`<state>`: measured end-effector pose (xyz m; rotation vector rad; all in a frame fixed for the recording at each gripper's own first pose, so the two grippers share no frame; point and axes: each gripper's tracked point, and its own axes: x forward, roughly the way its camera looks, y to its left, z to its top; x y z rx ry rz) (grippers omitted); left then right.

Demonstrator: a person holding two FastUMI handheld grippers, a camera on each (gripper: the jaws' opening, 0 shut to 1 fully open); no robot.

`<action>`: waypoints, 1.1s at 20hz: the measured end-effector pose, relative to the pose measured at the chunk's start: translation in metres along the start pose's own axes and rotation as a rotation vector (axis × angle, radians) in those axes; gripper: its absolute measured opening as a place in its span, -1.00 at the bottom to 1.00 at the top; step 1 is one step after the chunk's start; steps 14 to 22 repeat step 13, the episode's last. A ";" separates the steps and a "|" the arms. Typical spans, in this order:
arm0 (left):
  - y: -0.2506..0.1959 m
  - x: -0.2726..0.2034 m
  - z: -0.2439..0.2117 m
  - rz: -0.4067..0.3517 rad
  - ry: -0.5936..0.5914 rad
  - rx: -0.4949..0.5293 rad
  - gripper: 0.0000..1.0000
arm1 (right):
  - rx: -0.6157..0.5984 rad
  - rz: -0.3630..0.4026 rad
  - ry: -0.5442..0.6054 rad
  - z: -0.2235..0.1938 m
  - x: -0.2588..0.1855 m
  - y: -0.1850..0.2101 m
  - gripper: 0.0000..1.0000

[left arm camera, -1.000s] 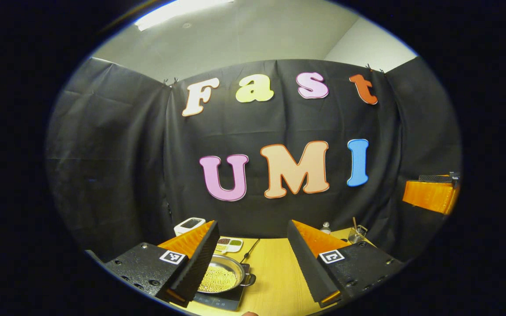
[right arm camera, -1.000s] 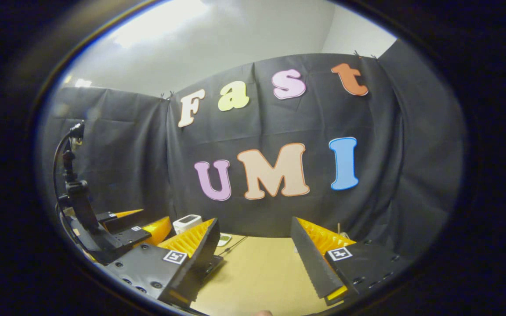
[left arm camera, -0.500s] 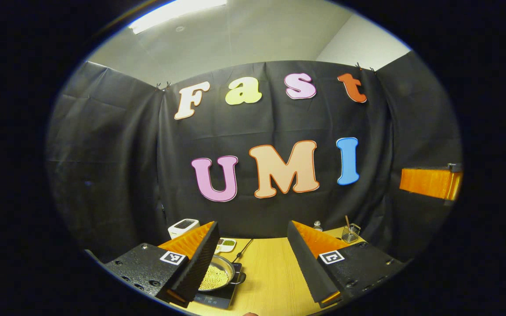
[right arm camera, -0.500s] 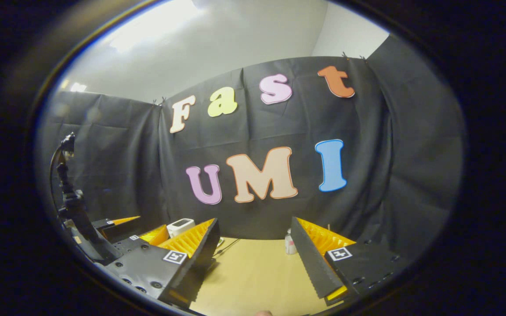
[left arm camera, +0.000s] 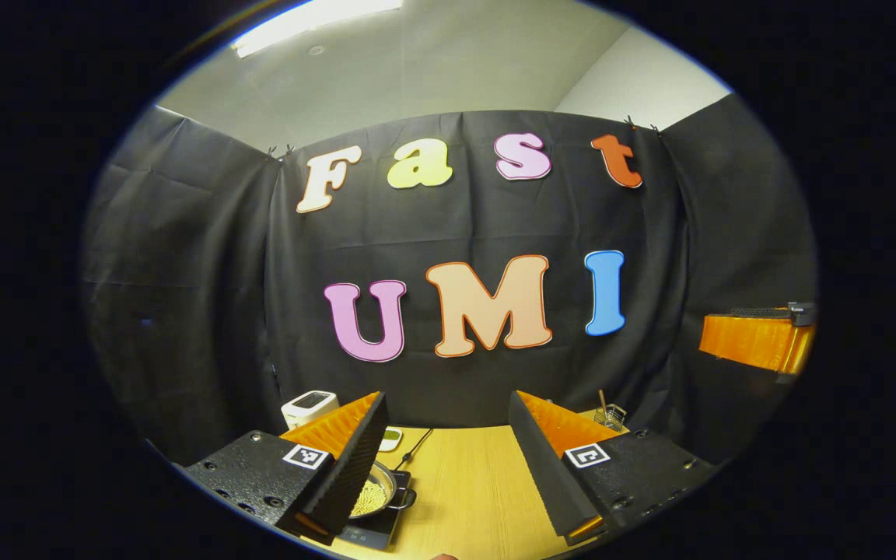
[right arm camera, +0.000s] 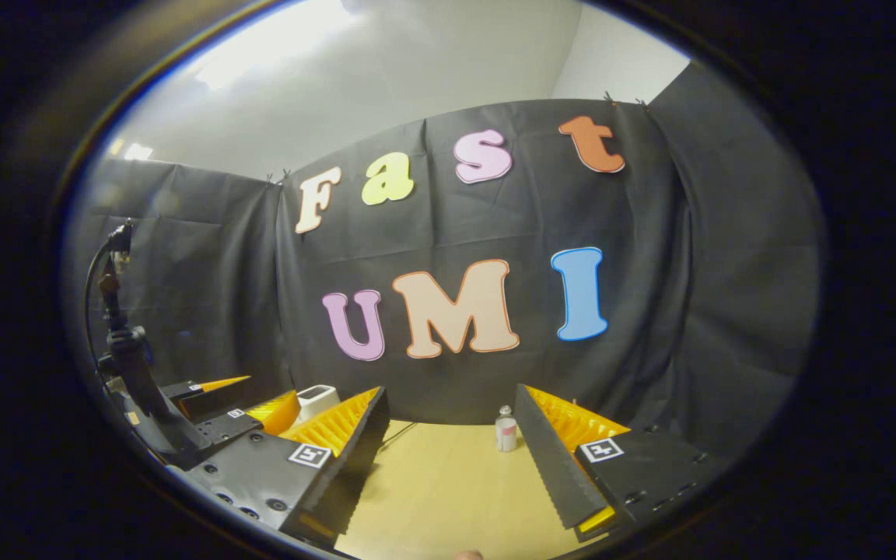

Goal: First push the handle of the pot to place it horizontally, then grasp the pot with both hands and set it on the induction cooktop.

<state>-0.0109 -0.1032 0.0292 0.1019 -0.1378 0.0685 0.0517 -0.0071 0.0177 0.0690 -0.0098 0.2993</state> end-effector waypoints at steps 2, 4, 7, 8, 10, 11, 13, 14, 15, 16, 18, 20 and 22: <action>-0.003 0.003 -0.001 -0.005 0.003 -0.007 0.89 | 0.000 -0.004 -0.008 0.002 0.001 -0.004 0.84; -0.005 0.007 -0.004 -0.007 0.006 -0.006 0.89 | 0.002 -0.008 -0.012 0.003 0.001 -0.007 0.84; -0.010 0.009 -0.004 -0.014 0.011 -0.006 0.89 | 0.000 -0.011 -0.015 0.003 0.002 -0.010 0.84; -0.012 0.010 -0.004 -0.016 0.008 -0.007 0.89 | -0.003 -0.014 -0.018 0.004 0.000 -0.011 0.84; -0.017 0.010 -0.004 -0.025 0.004 -0.012 0.86 | -0.010 -0.018 -0.024 0.006 -0.001 -0.012 0.84; -0.018 0.011 -0.004 -0.027 0.003 -0.014 0.87 | -0.012 -0.018 -0.029 0.008 -0.001 -0.013 0.99; -0.023 0.012 -0.004 -0.034 0.000 -0.024 0.89 | -0.017 -0.017 -0.040 0.010 -0.003 -0.013 0.84; -0.023 0.012 -0.004 -0.034 0.000 -0.024 0.89 | -0.017 -0.017 -0.040 0.010 -0.003 -0.013 0.84; -0.023 0.012 -0.004 -0.034 0.000 -0.024 0.89 | -0.017 -0.017 -0.040 0.010 -0.003 -0.013 0.84; -0.023 0.012 -0.004 -0.034 0.000 -0.024 0.89 | -0.017 -0.017 -0.040 0.010 -0.003 -0.013 0.84; -0.023 0.012 -0.004 -0.034 0.000 -0.024 0.89 | -0.017 -0.017 -0.040 0.010 -0.003 -0.013 0.84; -0.023 0.012 -0.004 -0.034 0.000 -0.024 0.89 | -0.017 -0.017 -0.040 0.010 -0.003 -0.013 0.84; -0.023 0.012 -0.004 -0.034 0.000 -0.024 0.89 | -0.017 -0.017 -0.040 0.010 -0.003 -0.013 0.84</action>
